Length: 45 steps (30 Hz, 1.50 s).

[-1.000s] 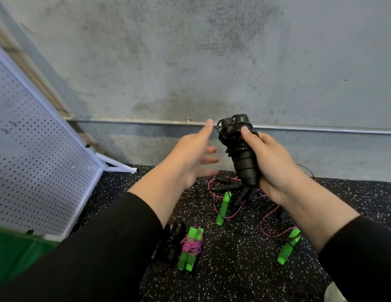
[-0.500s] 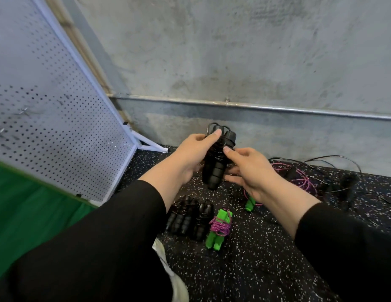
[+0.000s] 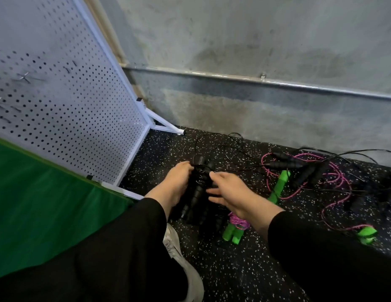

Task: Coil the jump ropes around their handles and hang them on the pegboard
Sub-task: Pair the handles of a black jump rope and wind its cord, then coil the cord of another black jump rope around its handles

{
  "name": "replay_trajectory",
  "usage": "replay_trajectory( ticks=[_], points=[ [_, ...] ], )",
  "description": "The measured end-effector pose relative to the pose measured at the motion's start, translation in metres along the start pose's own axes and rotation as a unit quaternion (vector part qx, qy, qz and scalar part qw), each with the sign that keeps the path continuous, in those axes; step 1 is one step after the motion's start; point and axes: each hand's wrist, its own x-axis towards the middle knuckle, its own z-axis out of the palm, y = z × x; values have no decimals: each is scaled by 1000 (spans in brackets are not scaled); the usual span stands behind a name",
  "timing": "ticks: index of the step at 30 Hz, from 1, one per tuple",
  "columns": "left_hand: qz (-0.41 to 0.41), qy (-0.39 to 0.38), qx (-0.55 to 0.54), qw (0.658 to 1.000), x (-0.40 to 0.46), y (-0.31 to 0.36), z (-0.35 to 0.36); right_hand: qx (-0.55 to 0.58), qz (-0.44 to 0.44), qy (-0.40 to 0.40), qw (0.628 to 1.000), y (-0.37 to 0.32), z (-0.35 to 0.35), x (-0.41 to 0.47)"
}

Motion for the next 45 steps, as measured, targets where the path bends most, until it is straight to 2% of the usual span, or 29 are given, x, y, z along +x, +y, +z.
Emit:
replay_trajectory(
  ticks=[8, 14, 17, 19, 21, 24, 30, 33, 36, 39, 45],
  points=[
    [-7, 64, 59, 996, 65, -57, -25, -13, 104, -38, 994, 47, 51, 66],
    [-66, 50, 113, 990, 103, -92, -24, -211, 143, -30, 967, 52, 58, 102],
    [-89, 57, 113, 988, 118, -104, -26, -383, 65, -30, 921, 58, 64, 110],
    [-90, 56, 95, 990, 117, -100, -26, -443, 22, -9, 896, 64, 68, 112],
    [-81, 74, 101, 989, 116, -95, -26, -444, 7, -26, 895, 68, 66, 113],
    [-71, 80, 137, 985, 114, -90, -26, -389, -5, -41, 920, 66, 57, 113],
    [-61, 101, 157, 981, 116, -92, -26, -327, -28, 10, 945, 61, 40, 114],
    [2, 160, 254, 954, 114, -81, -23, -303, -38, 31, 952, 55, 27, 109],
    [89, 187, 288, 935, 107, -53, -3, -290, -47, 47, 955, 48, 5, 104],
    [165, 146, 306, 926, 104, -22, 45, -288, -38, 72, 954, 38, -36, 94],
    [272, 10, 363, 891, 77, 12, 158, -356, -23, 169, 919, 19, -150, 73]
  ],
)
